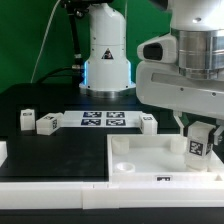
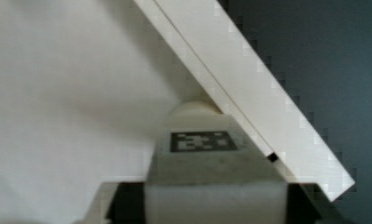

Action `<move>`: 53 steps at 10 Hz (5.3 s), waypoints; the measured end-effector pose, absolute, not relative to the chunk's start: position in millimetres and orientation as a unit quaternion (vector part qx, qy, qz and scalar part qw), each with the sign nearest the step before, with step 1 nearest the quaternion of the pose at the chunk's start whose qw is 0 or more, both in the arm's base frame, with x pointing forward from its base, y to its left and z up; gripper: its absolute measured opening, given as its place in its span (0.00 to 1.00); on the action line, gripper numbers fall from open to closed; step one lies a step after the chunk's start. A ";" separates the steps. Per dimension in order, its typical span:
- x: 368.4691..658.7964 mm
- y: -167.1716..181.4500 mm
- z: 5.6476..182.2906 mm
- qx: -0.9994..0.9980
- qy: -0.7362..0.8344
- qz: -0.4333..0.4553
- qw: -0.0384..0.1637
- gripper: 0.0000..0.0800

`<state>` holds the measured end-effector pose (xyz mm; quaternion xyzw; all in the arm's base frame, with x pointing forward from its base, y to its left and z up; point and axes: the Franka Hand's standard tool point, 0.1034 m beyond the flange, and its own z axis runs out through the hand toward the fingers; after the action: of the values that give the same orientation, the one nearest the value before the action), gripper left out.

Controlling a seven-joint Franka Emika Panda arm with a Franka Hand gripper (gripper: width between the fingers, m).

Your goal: Assemble one leg

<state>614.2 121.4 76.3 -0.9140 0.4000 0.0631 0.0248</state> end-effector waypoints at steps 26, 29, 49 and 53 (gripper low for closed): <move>613.9 120.4 70.0 -0.934 0.352 0.057 0.025 0.36; 614.1 120.3 70.0 -0.891 0.450 0.059 0.018 0.37; 617.3 121.0 69.4 -0.993 -0.104 0.033 0.033 0.36; 618.0 116.3 68.5 -0.970 0.238 0.044 0.026 0.36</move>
Offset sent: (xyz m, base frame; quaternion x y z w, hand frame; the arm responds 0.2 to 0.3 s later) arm 0.0000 0.0000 0.0000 0.0000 0.0000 -0.0899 0.9960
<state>618.0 116.3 68.5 -0.9700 0.2377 0.0443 0.0255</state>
